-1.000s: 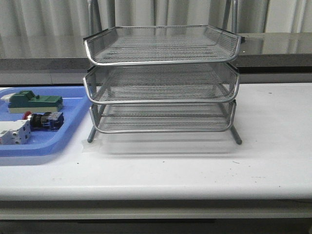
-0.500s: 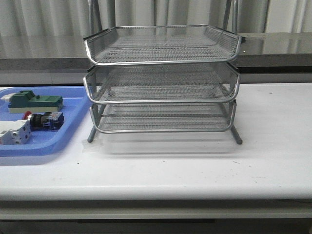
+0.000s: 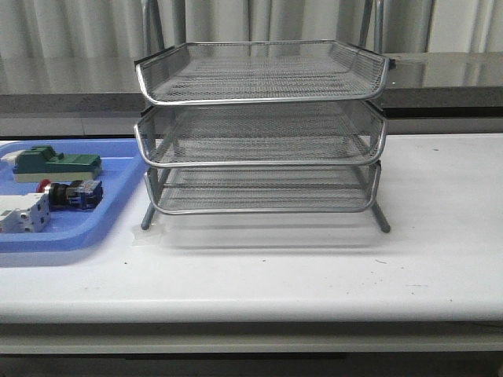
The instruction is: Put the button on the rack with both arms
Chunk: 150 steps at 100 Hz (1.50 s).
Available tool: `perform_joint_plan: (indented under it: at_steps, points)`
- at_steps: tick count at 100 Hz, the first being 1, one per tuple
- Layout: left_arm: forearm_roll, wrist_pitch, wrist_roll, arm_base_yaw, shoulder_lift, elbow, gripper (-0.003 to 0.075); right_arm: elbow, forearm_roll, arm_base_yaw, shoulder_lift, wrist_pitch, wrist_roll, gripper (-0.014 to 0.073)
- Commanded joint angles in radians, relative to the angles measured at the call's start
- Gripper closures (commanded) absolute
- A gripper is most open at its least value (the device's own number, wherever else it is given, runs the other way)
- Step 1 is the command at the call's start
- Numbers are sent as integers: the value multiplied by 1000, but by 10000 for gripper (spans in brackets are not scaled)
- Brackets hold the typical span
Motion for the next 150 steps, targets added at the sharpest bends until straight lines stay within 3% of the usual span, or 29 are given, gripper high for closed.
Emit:
perform_joint_plan:
  at_steps: [1, 24, 31, 53, 62, 93, 114, 135, 150]
  points:
    - [2, -81, -6, 3, -34, 49, 740, -37, 72, -6, 78, -95, 0, 655]
    - [2, -81, -6, 3, -34, 49, 740, -37, 274, -6, 248, -128, 0, 646]
    - [2, -81, -6, 3, -34, 49, 740, -37, 337, -6, 296, -147, -2, 604]
    - [2, -81, -6, 3, -34, 49, 740, -37, 515, -6, 413, -175, -103, 258]
    - [2, -81, -6, 3, -34, 49, 740, -37, 604, -6, 456, -186, -195, 181]
    - [2, -81, -6, 3, -34, 49, 740, -37, 1081, -6, 646, -219, -639, 180]
    - [2, -81, -6, 3, -34, 49, 740, -55, 1334, -6, 802, -172, -874, 180]
    - [2, -81, -6, 3, -34, 49, 740, -101, 1475, -4, 943, -83, -1000, 180]
    - [2, -81, -6, 3, -34, 49, 740, -145, 1497, 2, 1017, -44, -1020, 180]
